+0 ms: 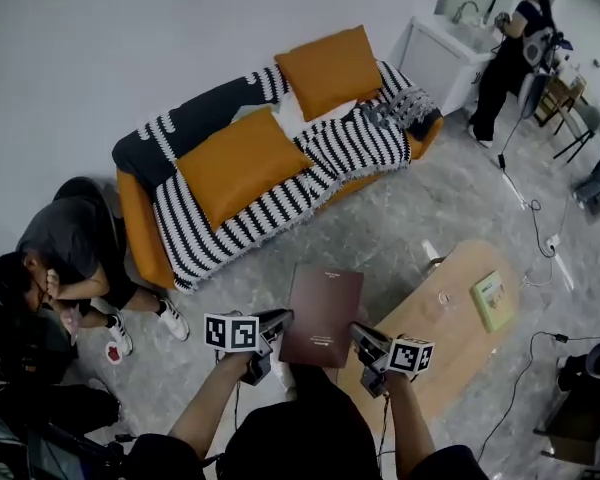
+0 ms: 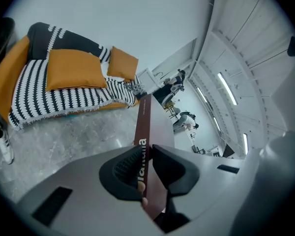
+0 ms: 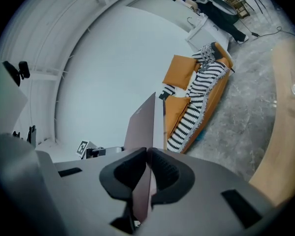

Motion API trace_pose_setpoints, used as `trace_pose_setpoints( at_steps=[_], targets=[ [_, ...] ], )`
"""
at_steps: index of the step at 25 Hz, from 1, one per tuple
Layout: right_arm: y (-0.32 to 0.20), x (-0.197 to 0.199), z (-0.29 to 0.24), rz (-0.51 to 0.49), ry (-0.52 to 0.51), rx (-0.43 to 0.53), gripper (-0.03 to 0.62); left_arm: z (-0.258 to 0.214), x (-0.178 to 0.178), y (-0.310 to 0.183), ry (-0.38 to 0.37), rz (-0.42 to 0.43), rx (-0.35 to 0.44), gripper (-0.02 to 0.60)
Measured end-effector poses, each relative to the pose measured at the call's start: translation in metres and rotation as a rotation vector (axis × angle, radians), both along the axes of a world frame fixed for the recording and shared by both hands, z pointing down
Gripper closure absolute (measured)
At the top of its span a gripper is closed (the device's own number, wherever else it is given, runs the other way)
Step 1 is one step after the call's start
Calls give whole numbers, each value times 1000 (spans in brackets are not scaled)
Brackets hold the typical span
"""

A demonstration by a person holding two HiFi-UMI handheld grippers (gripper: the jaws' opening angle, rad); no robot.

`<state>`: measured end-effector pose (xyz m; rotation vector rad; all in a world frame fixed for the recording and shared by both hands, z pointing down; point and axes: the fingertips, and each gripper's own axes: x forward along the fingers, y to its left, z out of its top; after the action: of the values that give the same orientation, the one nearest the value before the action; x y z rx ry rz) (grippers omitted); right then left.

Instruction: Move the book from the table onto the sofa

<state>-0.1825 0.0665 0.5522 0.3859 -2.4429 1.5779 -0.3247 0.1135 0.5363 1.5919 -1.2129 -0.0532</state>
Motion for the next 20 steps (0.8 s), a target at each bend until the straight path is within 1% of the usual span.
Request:
trace_pose_setpoints(
  at_steps=[8, 15, 20],
  targets=[
    [-85, -40, -7, -10, -8, -4, 542, -11, -41, -85, -11, 0, -4, 506],
    [-142, -66, -12, -3, -6, -4, 542, -13, -67, -141, 7, 2, -18, 506],
    [-186, -91, -13, 15, -2, 6, 542, -9, -91, -184, 18, 17, -17, 506]
  ],
)
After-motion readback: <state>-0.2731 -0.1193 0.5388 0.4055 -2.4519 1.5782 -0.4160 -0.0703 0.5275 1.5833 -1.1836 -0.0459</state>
